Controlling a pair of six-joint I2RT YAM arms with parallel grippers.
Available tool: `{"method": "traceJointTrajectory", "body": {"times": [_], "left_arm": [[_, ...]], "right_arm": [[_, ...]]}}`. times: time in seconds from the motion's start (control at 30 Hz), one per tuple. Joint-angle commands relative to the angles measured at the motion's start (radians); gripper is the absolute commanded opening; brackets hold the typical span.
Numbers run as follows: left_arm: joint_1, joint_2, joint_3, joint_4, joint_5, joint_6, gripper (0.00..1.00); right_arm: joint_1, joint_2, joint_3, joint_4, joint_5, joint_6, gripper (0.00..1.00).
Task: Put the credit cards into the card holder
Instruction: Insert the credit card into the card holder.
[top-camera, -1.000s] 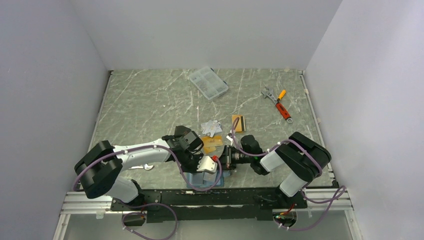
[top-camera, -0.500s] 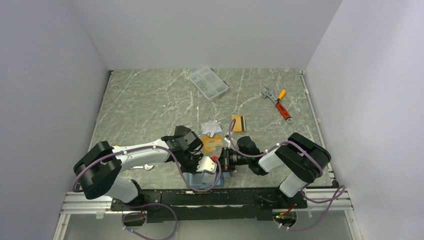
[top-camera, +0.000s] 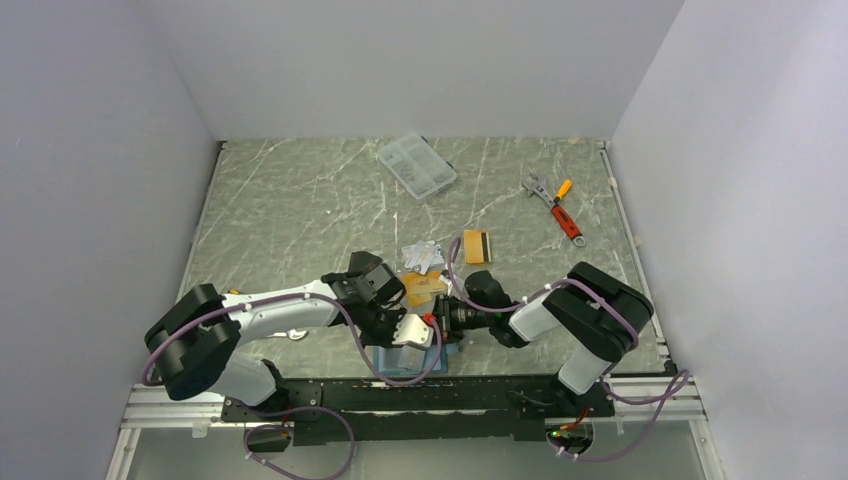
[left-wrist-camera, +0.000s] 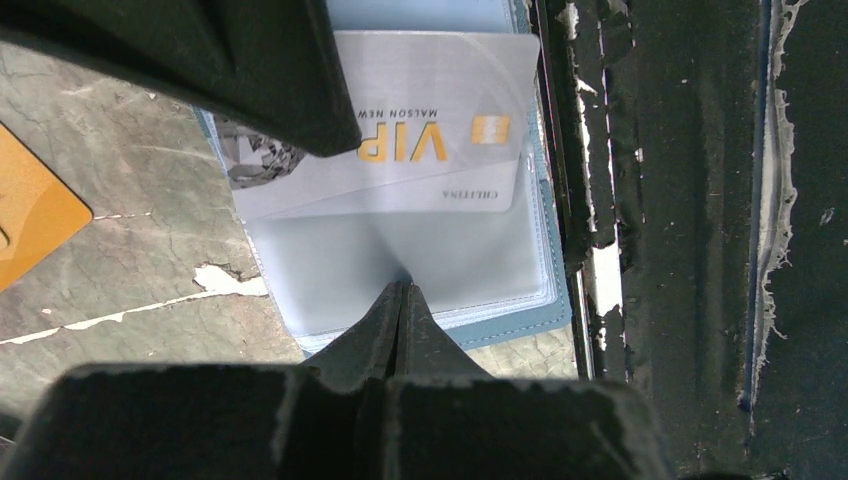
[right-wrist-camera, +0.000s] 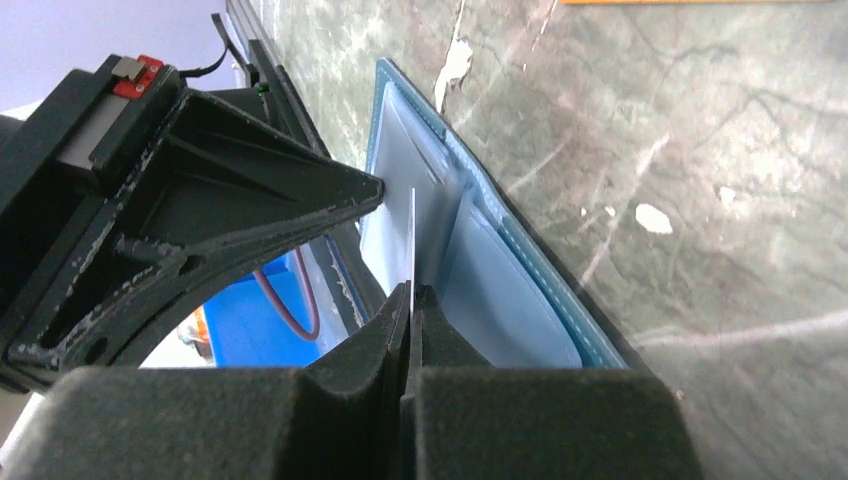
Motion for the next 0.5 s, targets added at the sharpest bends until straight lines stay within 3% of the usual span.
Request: {"method": "traceJointTrajectory", "body": {"times": [0.0, 0.33, 0.47], "left_arm": [[-0.002, -0.002, -0.046, -0.050, -0.066, 0.022, 0.00], [-0.001, -0.008, -0.043, -0.055, -0.072, 0.027, 0.00], [-0.001, -0.005, -0.038, -0.057, -0.080, 0.028, 0.00]], "right_arm": [[0.004, 0.037, 0.052, -0.050, 0.022, -0.036, 0.00], [0.004, 0.028, 0.129, -0.263, 0.043, -0.113, 0.00], [0.005, 0.021, 0.122, -0.277, 0.011, -0.122, 0.00]]}}
